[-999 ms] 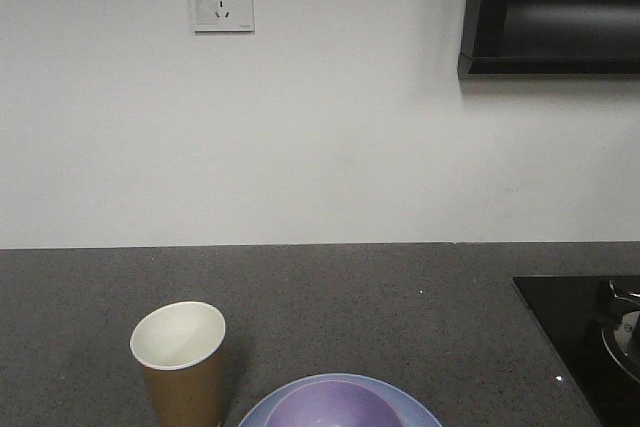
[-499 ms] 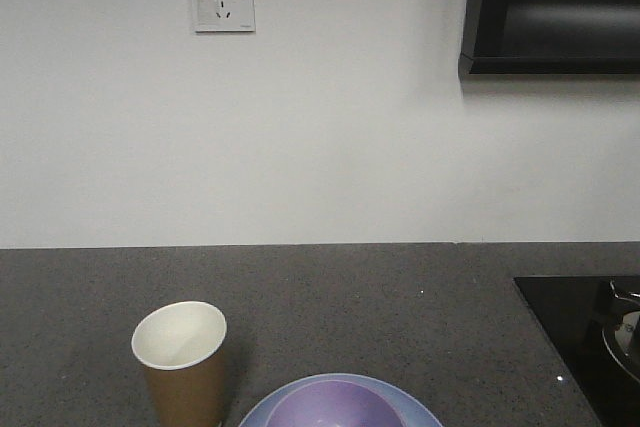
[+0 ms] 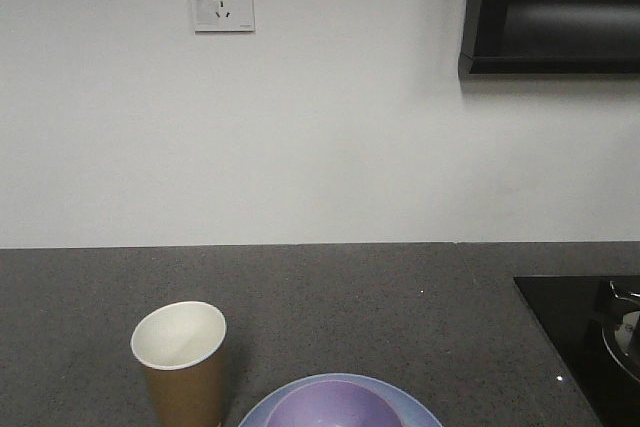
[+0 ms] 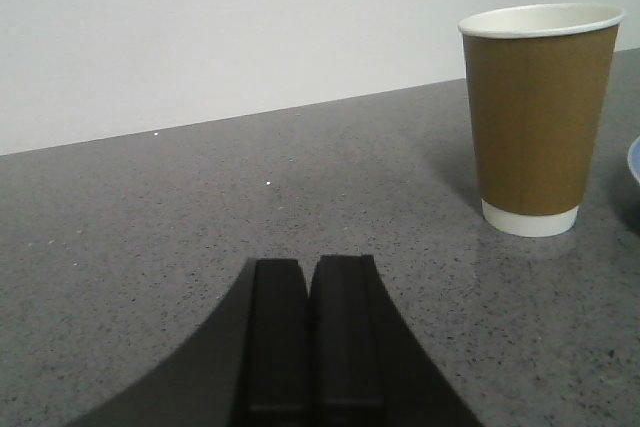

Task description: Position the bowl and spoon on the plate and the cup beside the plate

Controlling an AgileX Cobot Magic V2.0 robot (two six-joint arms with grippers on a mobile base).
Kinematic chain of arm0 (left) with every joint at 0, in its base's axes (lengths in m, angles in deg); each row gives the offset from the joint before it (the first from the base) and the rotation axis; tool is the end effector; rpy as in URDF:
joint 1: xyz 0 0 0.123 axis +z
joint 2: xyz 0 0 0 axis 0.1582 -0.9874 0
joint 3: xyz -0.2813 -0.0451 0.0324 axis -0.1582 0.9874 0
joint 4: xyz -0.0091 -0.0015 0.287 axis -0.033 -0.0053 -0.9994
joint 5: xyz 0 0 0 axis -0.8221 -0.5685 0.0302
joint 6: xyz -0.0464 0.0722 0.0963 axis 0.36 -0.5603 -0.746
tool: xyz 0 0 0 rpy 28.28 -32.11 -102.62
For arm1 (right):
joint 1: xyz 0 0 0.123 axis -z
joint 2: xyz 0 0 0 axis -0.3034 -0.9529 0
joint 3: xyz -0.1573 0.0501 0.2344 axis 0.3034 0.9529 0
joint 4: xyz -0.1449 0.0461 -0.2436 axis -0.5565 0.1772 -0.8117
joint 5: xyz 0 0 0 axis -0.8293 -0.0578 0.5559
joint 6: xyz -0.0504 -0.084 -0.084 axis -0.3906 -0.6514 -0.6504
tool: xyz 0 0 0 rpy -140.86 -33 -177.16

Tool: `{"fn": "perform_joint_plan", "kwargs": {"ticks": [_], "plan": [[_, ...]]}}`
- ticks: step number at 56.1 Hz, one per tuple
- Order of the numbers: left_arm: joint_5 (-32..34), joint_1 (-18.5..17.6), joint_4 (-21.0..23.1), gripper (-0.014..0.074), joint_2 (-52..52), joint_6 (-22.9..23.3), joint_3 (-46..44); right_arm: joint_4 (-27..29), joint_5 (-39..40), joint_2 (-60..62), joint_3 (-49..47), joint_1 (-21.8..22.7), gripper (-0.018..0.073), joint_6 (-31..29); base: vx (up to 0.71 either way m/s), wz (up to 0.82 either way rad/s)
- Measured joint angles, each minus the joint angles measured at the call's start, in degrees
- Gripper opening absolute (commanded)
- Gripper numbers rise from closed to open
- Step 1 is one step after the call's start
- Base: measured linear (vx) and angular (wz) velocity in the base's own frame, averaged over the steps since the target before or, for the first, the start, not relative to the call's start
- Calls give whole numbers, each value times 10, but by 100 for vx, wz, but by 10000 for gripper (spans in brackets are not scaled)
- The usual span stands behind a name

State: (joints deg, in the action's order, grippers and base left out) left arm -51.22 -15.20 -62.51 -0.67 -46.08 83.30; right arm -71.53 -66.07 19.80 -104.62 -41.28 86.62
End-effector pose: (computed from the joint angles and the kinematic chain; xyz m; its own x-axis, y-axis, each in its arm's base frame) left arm 0.1277 -0.0144 0.1877 -0.0698 0.0865 -0.9938 0.1171 0.9901 0.0780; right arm 0.1610 0.0708 0.2633 -0.2480 -0.1382 -0.9588 -0.4101 0.9117 -0.0253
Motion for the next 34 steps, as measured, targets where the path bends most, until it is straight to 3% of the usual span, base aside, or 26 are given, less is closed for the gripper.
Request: {"fn": "perform_joint_plan", "kwargs": {"ticks": [34], "plan": [[10,1,0,-6,0,1,0,0,0,0,0,0,-8,0,0,0]]}}
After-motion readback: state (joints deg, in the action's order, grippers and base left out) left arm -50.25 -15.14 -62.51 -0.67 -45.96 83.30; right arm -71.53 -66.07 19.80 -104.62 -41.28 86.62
